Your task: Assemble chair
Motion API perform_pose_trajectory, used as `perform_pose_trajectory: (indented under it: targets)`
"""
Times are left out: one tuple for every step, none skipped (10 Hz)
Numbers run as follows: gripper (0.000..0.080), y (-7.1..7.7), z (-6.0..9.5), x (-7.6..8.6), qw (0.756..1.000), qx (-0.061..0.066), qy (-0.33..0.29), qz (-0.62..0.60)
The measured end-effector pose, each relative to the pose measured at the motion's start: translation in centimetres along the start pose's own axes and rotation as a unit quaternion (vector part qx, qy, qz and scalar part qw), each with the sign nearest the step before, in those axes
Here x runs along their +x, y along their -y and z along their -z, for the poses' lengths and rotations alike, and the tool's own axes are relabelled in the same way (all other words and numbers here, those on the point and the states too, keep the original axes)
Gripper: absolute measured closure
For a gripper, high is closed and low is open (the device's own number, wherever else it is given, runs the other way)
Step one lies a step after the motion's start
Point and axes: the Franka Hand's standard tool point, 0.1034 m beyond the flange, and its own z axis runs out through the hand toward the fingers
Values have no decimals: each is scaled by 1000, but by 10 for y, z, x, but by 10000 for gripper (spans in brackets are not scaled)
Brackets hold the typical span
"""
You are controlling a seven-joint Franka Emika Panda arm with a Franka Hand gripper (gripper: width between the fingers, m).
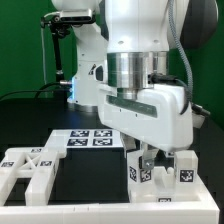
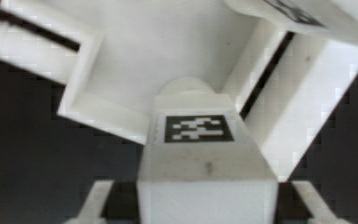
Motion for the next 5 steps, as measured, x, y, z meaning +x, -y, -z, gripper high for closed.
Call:
perform_pose_trajectory:
  targets:
    - [512,0,0,0,1000,0,0,-1]
    - [512,0,0,0,1000,0,0,-1]
    - [512,0,0,0,1000,0,0,8]
    - [362,0,0,-1,1000,0,0,23]
    - [206,1,1,-2,999,1,1,38]
